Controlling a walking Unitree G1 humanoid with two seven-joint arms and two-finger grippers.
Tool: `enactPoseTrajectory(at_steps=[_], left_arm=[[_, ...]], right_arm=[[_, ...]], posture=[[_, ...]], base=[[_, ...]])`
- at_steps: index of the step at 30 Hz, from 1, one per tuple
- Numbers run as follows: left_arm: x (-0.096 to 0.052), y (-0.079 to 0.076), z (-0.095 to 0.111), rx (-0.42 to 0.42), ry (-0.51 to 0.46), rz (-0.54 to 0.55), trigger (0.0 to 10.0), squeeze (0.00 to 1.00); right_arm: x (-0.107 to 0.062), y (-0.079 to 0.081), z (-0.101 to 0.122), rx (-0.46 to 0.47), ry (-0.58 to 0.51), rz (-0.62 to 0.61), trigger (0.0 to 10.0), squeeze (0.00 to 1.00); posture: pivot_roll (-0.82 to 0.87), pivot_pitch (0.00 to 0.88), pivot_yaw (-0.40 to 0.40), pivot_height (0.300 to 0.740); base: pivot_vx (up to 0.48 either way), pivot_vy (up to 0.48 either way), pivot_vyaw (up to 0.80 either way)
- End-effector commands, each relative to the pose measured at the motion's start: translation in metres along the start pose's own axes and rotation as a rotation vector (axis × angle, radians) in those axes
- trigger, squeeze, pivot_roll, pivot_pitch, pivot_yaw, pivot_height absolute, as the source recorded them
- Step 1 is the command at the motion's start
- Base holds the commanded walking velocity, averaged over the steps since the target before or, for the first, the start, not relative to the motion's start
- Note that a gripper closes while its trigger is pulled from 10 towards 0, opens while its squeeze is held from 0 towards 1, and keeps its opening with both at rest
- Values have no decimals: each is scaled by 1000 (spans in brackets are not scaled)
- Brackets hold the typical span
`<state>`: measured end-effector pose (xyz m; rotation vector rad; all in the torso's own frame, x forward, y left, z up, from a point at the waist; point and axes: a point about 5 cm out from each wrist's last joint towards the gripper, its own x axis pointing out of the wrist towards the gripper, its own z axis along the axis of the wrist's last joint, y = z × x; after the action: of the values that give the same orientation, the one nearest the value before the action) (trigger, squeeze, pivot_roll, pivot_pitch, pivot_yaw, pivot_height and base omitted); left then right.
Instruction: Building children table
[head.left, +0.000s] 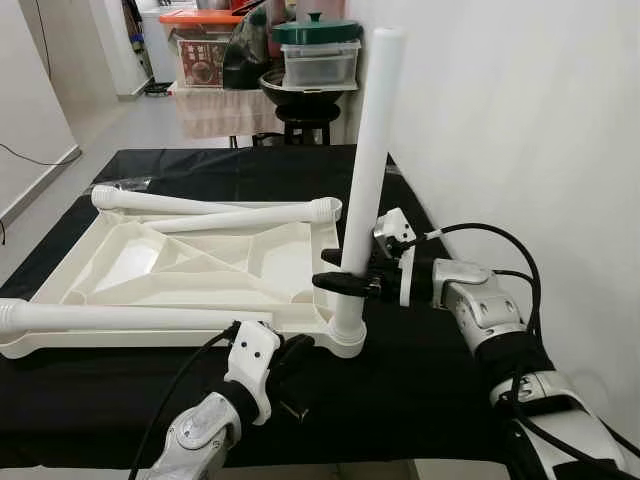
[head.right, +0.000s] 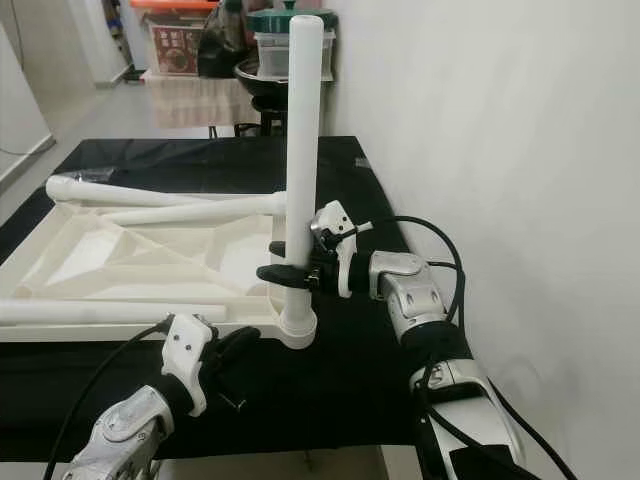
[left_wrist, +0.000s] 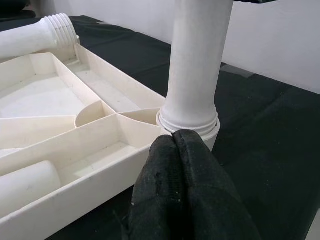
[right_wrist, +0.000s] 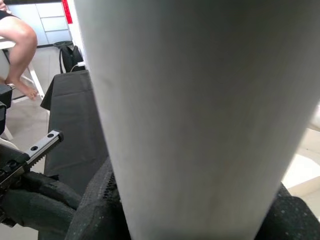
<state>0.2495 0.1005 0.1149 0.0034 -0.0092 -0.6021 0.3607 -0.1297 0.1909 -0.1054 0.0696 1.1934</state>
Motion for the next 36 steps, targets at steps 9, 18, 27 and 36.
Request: enactPoseTrajectory(at_steps=[9, 18, 27, 36], left_arm=[[-5, 1, -1, -13, 2, 1, 10000, 0], [-4, 4, 1, -12, 3, 2, 10000, 0], [-4, 4, 0, -12, 6, 2, 10000, 0], [-1, 4, 0, -14, 5, 4, 10000, 0]], right_arm=[[21, 23, -43, 114, 100, -577, 0, 0], [31, 53, -68, 155, 126, -753, 0, 0], [36, 56, -58, 197, 111, -698, 10000, 1000], [21, 38, -24, 4, 52, -252, 10000, 0]], posture=[[29, 0, -51, 740], [19, 0, -32, 740], [27, 0, -30, 740], [29, 0, -38, 740]], base=[[0, 0, 0], [0, 0, 0], [0, 0, 0], [0, 0, 0]])
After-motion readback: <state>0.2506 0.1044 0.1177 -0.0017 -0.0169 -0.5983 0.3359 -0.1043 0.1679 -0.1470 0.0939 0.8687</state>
